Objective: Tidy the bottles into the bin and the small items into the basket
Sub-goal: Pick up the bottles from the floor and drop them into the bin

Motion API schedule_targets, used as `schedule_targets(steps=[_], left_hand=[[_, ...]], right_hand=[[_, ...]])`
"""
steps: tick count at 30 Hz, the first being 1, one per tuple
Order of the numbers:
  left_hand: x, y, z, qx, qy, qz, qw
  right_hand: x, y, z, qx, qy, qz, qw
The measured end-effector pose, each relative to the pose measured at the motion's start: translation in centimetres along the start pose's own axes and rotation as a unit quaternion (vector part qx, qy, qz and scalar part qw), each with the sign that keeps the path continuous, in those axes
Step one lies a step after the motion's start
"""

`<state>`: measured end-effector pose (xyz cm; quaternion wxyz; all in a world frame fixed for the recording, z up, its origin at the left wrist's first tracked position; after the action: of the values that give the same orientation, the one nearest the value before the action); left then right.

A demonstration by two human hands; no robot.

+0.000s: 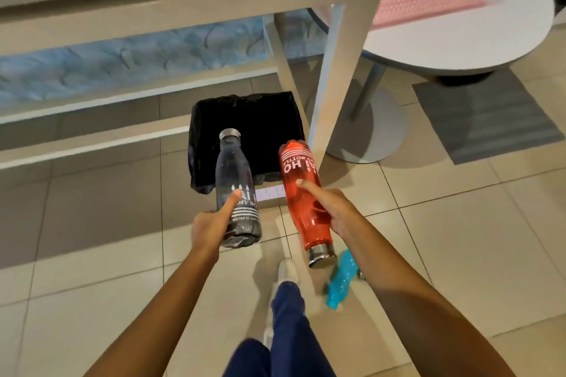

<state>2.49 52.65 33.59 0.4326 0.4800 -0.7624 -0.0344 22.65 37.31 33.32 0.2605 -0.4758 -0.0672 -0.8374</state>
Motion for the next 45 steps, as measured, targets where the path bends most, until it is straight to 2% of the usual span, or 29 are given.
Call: schedule_targets(steps=[6, 11, 13, 16, 18, 20, 23, 27, 33, 37, 40, 45], left_hand=[[-6.7, -3.0, -4.1, -0.025, 0.010, 0.002, 1.000], [-14.1, -4.0, -7.3, -0.155, -0.005, -0.035, 0.987], [-18.0, -5.4, -8.3, -0.174, -0.004, -0.002, 0.985], [-23.5, -8.8, -8.4, -0.101, 0.058, 0.119, 0.986], [-26.9, -10.5, -7.8, -0.095, 0.089, 0.162, 0.978], [-29.6, -11.8, -7.1, -0.065, 0.103, 0.175, 0.977], [-33.3, -12.6, -5.1, -0.025, 0.120, 0.143, 0.982], [-37.3, -12.7, -3.2, -0.047, 0.080, 0.095, 0.991], [-41.3, -13.8, -2.0, -0.070, 0.048, 0.117, 0.990], [-43.3, -16.3, -0.2, -0.041, 0.087, 0.162, 0.982], [-44.6, -17.7, 1.0, -0.009, 0.152, 0.152, 0.977], [-46.9, -18.9, 1.6, 0.006, 0.183, 0.155, 0.971]], right_hand=[[-4.8, 1.3, 4.4, 0.105, 0.107, -0.111, 0.983], [-8.5, 1.2, 5.2, 0.224, 0.176, -0.148, 0.947], [-10.1, 1.0, 5.4, 0.272, 0.197, -0.171, 0.926], [-12.4, 0.0, 6.0, 0.346, 0.238, -0.216, 0.882], [-14.2, -1.0, 6.4, 0.363, 0.271, -0.232, 0.861], [-15.9, -2.5, 7.0, 0.365, 0.287, -0.222, 0.857], [-19.5, -5.0, 8.1, 0.368, 0.289, -0.203, 0.860], [-23.8, -7.0, 9.2, 0.360, 0.289, -0.202, 0.864], [-28.2, -9.3, 10.3, 0.368, 0.314, -0.186, 0.855], [-30.1, -10.9, 10.4, 0.359, 0.343, -0.169, 0.851], [-31.3, -11.7, 10.5, 0.340, 0.371, -0.151, 0.850], [-33.3, -12.9, 10.7, 0.357, 0.366, -0.130, 0.849]])
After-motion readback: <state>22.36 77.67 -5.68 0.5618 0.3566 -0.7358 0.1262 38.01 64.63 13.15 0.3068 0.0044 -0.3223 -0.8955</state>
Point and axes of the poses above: each hand's wrist, its own x-axis away from the middle knuckle, its own y-axis out of the back of the hand, z = x × y, the point moved 7 cm from there along -x, towards the middle knuckle, and after that the axes turned 12 degrees about -x, right-handed, at the moved point
